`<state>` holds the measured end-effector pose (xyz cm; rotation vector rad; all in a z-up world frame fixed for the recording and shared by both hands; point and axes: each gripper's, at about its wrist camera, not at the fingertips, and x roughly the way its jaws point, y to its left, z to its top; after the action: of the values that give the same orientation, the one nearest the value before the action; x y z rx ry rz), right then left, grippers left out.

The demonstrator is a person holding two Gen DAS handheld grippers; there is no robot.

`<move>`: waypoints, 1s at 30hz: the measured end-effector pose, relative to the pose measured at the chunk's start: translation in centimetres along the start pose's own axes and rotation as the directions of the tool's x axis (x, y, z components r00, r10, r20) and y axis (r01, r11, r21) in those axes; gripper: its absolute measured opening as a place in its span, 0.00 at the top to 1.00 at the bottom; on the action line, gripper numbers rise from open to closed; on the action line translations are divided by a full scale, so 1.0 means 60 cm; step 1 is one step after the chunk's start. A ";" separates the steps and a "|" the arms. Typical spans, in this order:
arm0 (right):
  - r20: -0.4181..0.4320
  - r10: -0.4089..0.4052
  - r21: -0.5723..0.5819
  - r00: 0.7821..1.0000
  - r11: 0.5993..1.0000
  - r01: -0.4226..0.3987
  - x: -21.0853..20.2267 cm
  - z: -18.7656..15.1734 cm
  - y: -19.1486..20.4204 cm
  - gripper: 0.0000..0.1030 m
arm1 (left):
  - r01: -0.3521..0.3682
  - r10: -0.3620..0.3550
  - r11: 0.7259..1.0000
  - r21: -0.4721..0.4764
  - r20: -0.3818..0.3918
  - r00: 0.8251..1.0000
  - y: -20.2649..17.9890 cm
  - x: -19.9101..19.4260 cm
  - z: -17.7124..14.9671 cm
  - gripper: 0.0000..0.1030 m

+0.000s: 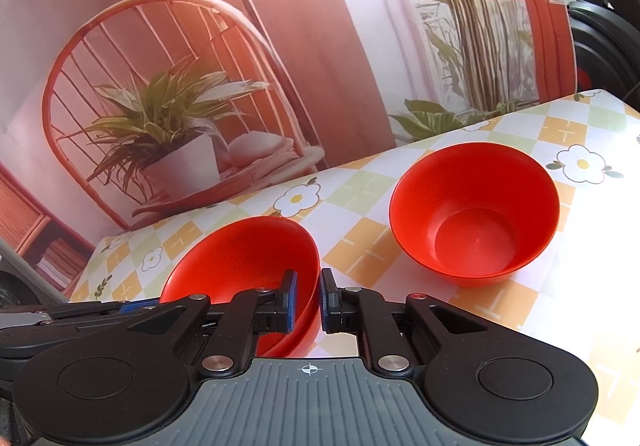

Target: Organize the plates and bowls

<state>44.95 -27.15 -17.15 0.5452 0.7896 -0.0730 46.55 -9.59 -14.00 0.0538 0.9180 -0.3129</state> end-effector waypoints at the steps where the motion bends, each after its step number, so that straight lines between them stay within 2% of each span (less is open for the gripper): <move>1: 0.003 0.000 0.003 1.000 1.000 0.000 -0.002 0.000 -0.002 0.88 | -0.002 0.002 1.000 -0.001 -0.001 1.000 0.000 0.000 0.001 0.82; 4: 0.015 0.002 0.012 1.000 1.000 -0.002 -0.010 0.000 -0.009 0.88 | -0.018 0.018 1.000 0.002 0.002 1.000 -0.002 -0.003 0.003 0.76; 5: 0.020 0.002 0.014 1.000 1.000 -0.003 -0.014 0.001 -0.012 0.88 | -0.027 0.027 1.000 0.003 0.003 1.000 -0.003 -0.004 0.003 0.67; 6: 0.024 0.002 0.014 1.000 1.000 -0.003 -0.017 0.001 -0.014 0.88 | -0.033 0.033 0.999 0.002 0.006 0.999 -0.003 -0.005 0.003 0.64; 13: 0.074 -0.009 0.034 0.997 0.999 0.007 -0.051 0.011 -0.041 0.88 | -0.071 0.071 0.997 -0.028 0.002 0.997 0.003 -0.008 0.005 0.64; 18: 0.126 -0.051 0.032 0.991 0.998 0.048 -0.084 0.019 -0.073 0.88 | -0.027 0.028 0.999 -0.036 0.040 0.999 -0.021 -0.018 0.029 0.64; 22: 0.161 -0.108 0.042 0.981 0.994 0.103 -0.103 0.025 -0.113 0.88 | 0.045 -0.044 0.999 -0.009 0.074 0.996 -0.066 -0.020 0.052 0.64; 30: 0.175 -0.185 0.111 0.967 0.980 0.167 -0.107 0.024 -0.184 0.88 | 0.136 -0.137 0.989 0.051 0.009 0.991 -0.146 0.032 0.087 0.64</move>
<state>38.48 -38.26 -16.72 0.5487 0.6537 -0.3229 49.15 -19.32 -11.60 0.0354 0.9031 -0.4629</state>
